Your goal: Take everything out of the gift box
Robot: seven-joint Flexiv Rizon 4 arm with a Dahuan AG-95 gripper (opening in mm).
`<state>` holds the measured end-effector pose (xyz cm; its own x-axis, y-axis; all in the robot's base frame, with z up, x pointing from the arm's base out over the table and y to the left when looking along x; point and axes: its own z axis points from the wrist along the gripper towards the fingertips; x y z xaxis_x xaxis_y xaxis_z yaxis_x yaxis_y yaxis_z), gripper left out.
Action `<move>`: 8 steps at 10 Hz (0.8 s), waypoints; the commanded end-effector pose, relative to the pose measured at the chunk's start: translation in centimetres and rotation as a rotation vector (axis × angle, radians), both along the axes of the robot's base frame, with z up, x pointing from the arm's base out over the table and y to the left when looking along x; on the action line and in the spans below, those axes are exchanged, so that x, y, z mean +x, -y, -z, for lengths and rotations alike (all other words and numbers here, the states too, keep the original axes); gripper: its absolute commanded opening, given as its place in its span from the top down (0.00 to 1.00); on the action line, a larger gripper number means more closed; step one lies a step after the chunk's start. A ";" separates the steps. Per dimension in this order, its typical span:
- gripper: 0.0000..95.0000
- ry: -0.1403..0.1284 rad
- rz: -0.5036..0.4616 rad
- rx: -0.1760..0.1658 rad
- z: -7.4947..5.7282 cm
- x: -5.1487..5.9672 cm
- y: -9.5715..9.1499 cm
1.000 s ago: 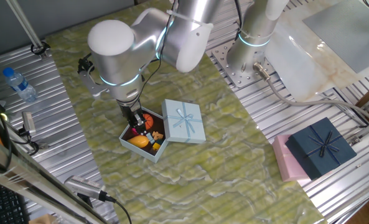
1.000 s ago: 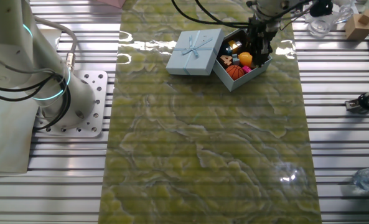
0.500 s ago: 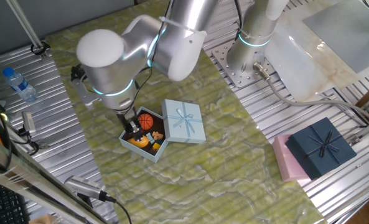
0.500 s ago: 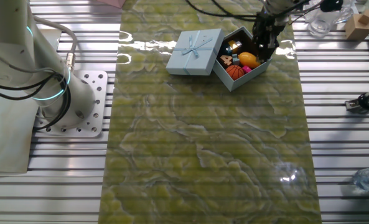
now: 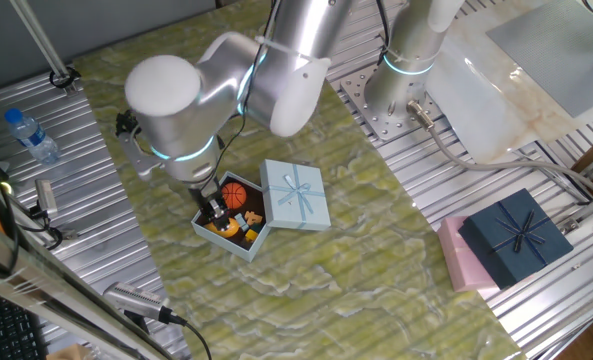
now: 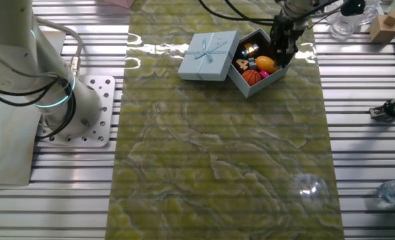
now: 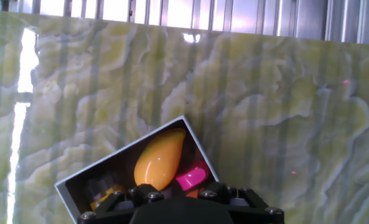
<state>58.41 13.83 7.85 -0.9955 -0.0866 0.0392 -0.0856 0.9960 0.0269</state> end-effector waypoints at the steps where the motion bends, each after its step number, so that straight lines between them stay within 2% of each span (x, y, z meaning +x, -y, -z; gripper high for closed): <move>1: 0.40 -0.013 0.006 0.000 0.0 -0.1 0.0; 3: 0.40 -0.047 0.011 -0.006 -1.1 -0.2 0.1; 4: 0.40 -0.080 0.007 0.002 -1.9 -0.4 0.2; 5: 0.40 -0.092 0.006 0.004 -2.0 -0.4 0.3; 7: 0.40 -0.087 0.003 0.006 -2.0 -0.4 0.3; 8: 0.60 -0.075 0.015 -0.001 -1.8 -0.3 0.3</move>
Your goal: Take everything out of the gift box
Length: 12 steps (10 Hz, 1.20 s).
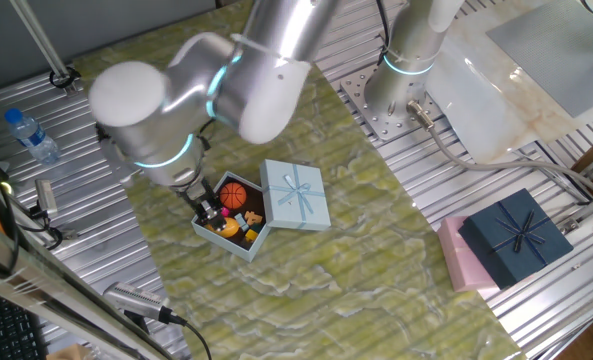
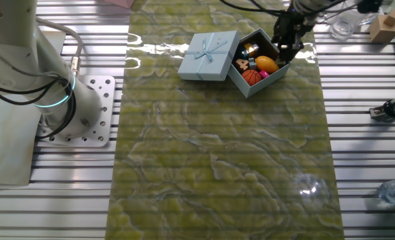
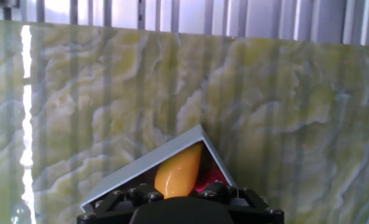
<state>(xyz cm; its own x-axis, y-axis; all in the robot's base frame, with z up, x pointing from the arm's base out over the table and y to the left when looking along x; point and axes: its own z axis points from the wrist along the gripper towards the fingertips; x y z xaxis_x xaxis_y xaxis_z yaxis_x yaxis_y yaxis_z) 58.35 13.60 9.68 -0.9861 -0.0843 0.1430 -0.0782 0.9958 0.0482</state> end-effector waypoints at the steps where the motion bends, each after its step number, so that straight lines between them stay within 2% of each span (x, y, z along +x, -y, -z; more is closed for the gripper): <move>1: 0.60 0.035 0.013 -0.014 0.3 -0.2 0.0; 8: 0.60 0.026 0.009 -0.014 0.5 -0.2 0.0; 10: 0.60 0.028 -0.002 -0.039 0.5 -0.2 0.0; 11: 0.80 0.026 0.003 -0.045 0.5 -0.2 0.0; 12: 0.80 0.024 0.010 -0.044 0.5 -0.2 0.0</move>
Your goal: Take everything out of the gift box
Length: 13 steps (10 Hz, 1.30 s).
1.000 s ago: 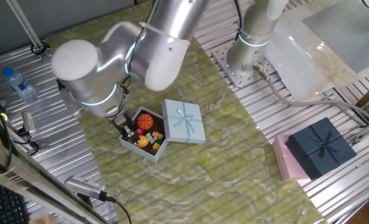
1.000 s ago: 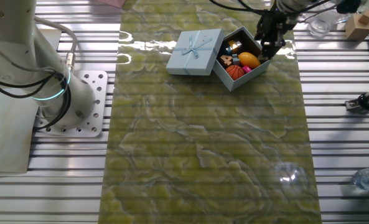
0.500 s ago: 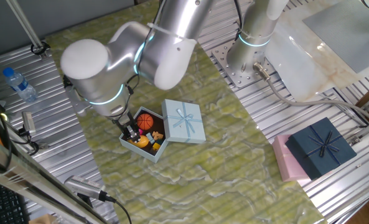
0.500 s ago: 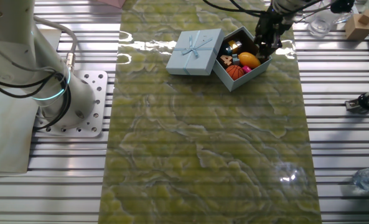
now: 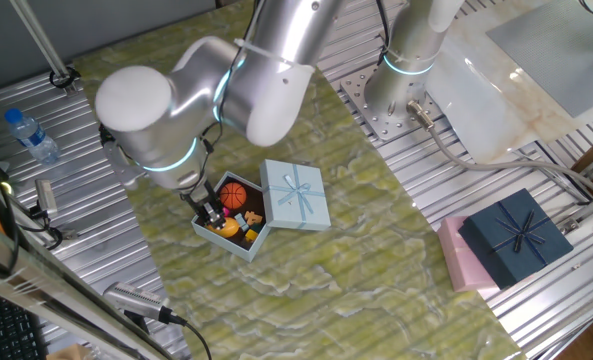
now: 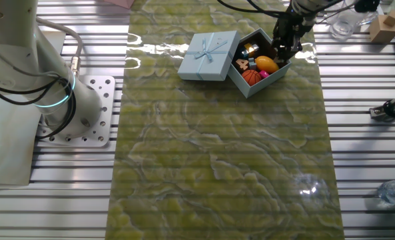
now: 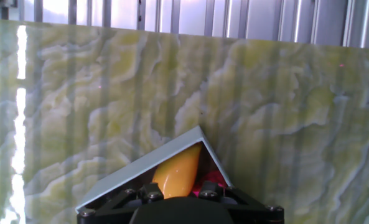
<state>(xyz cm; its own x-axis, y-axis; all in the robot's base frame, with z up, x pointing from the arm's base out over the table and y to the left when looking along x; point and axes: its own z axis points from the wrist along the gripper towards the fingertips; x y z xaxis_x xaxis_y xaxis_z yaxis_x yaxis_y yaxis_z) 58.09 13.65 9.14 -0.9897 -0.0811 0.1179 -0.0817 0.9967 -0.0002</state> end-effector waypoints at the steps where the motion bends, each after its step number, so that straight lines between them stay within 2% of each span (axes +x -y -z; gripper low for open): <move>1: 0.80 0.001 0.006 0.001 0.0 0.1 0.1; 3: 0.80 0.014 0.009 0.012 0.0 0.1 0.1; 9: 0.80 0.015 0.023 0.016 0.0 0.1 0.1; 11: 0.80 0.021 0.016 0.018 0.3 -0.4 -0.1; 12: 0.60 0.024 0.012 0.017 0.4 -0.7 -0.2; 13: 0.60 0.025 0.006 0.018 0.4 -1.1 -0.2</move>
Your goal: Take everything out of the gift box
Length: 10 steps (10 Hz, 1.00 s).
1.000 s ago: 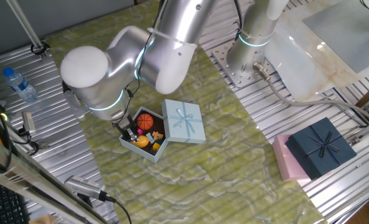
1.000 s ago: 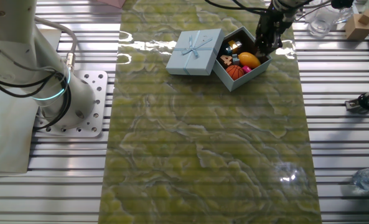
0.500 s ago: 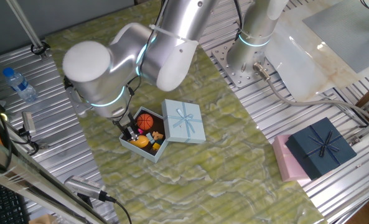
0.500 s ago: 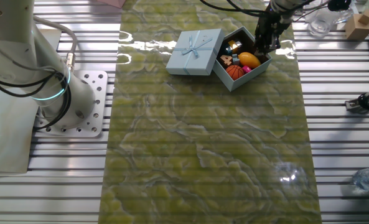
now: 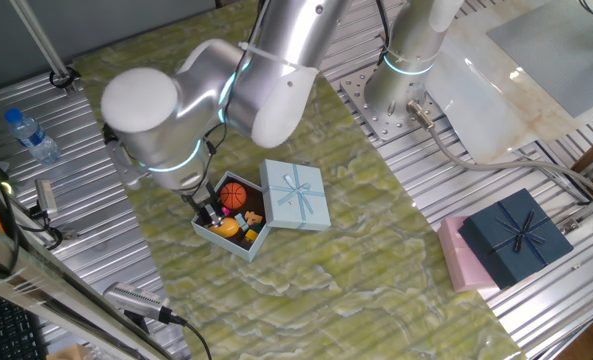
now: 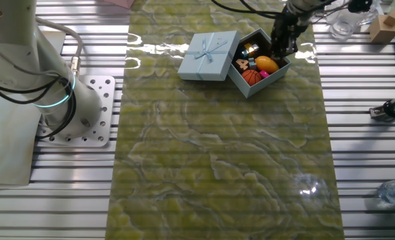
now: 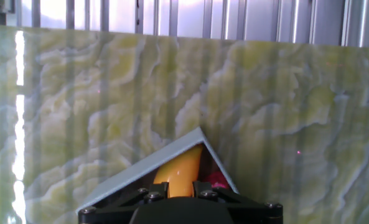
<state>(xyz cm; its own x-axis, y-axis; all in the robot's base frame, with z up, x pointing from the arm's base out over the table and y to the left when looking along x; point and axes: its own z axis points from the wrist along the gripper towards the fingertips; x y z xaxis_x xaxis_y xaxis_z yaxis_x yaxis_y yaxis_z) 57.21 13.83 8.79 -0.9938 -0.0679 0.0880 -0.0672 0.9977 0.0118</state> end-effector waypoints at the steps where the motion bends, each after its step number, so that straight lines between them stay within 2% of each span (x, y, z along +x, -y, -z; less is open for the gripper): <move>1: 0.60 -0.003 -0.011 0.005 0.2 -0.6 -0.1; 4: 0.60 0.001 -0.002 0.006 0.9 -1.7 -0.5; 6: 0.60 0.008 -0.010 0.007 1.3 -2.2 0.1; 10: 0.60 0.020 0.005 0.014 1.4 -2.4 0.3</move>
<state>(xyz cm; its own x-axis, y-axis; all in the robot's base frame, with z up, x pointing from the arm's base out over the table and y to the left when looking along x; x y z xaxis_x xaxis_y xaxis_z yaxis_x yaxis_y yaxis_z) 54.83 13.57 7.45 -0.9957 -0.0641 0.0674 -0.0626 0.9977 0.0242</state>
